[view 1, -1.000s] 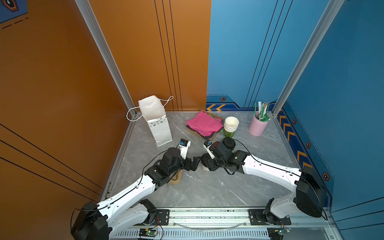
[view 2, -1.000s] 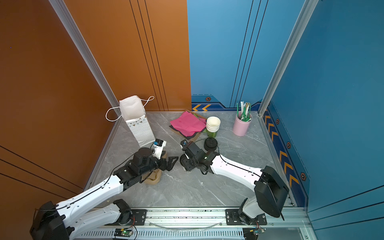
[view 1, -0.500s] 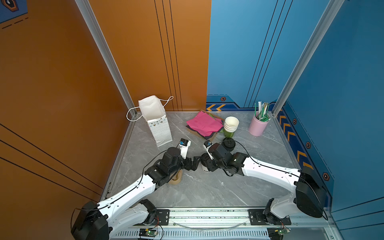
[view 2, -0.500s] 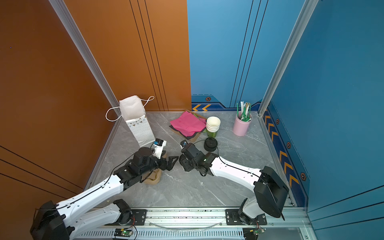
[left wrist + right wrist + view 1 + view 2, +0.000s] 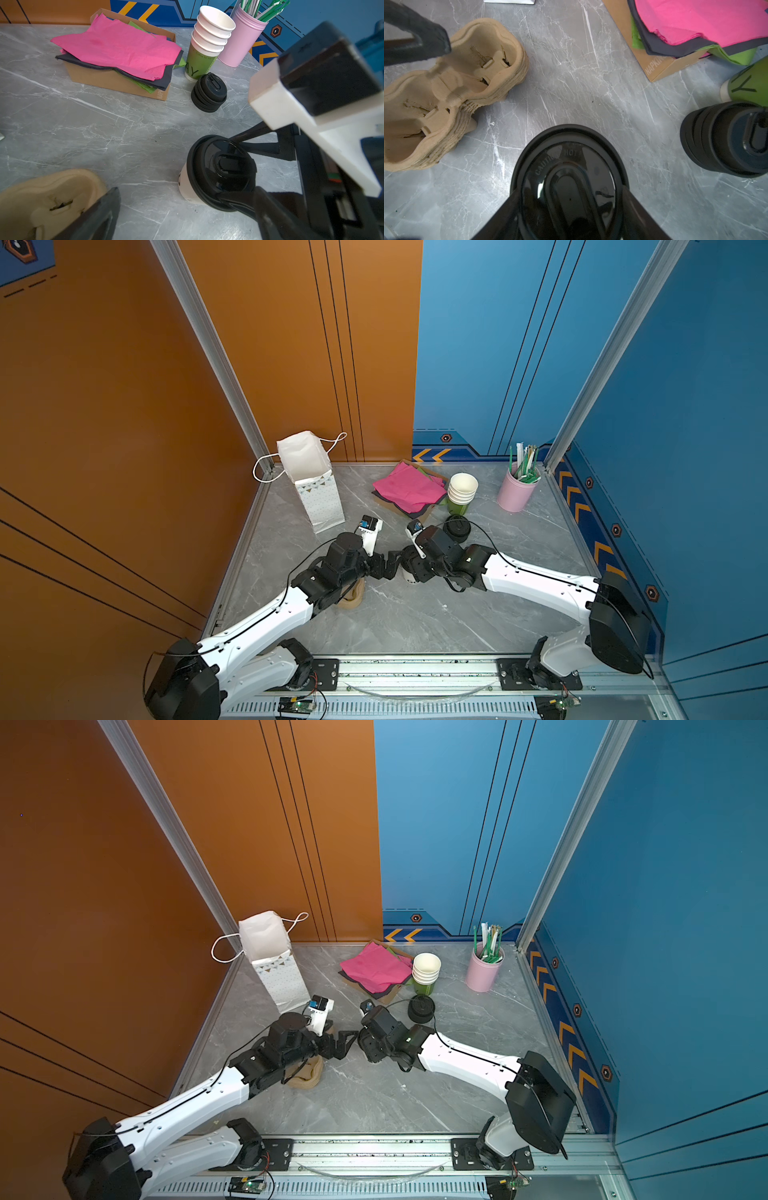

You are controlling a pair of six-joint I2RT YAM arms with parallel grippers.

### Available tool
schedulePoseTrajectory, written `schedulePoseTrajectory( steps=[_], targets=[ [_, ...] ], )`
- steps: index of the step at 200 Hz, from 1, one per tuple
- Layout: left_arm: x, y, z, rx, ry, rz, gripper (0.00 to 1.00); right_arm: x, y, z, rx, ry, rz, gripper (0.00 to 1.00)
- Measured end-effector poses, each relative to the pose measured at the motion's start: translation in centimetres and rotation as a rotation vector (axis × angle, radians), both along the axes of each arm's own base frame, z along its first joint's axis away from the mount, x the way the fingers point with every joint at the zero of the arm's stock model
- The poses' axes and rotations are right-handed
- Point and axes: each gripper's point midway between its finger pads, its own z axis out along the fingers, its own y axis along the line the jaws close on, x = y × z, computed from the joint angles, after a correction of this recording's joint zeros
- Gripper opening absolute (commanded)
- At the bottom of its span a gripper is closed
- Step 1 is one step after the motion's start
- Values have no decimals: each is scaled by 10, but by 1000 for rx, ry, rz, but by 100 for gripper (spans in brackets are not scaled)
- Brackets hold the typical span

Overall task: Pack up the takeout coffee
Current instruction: 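Grasp the white cup body with the left gripper while the right presses the lid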

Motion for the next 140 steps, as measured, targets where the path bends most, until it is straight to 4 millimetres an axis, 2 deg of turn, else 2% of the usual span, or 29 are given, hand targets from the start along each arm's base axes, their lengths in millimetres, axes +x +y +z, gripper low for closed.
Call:
schedulePoseTrajectory(
  steps=[49, 55, 62, 85, 105, 140],
  targets=[
    [24, -7, 8, -58, 103, -5, 87, 1, 3, 1, -6, 8, 7, 59],
    [28, -6, 6, -65, 126, -2, 87, 1, 3, 1, -6, 8, 9, 59],
    [31, -5, 3, -73, 154, 1, 82, 1, 3, 1, -8, 7, 11, 59],
    [38, -5, -14, -91, 256, -2, 78, 1, 3, 1, -10, 8, 18, 60],
    [37, -13, -24, -101, 330, -32, 76, 1, 4, 1, -11, 6, 23, 60],
    [35, -23, -30, -113, 395, -73, 73, 1, 4, 2, -11, 8, 31, 61]
  ],
)
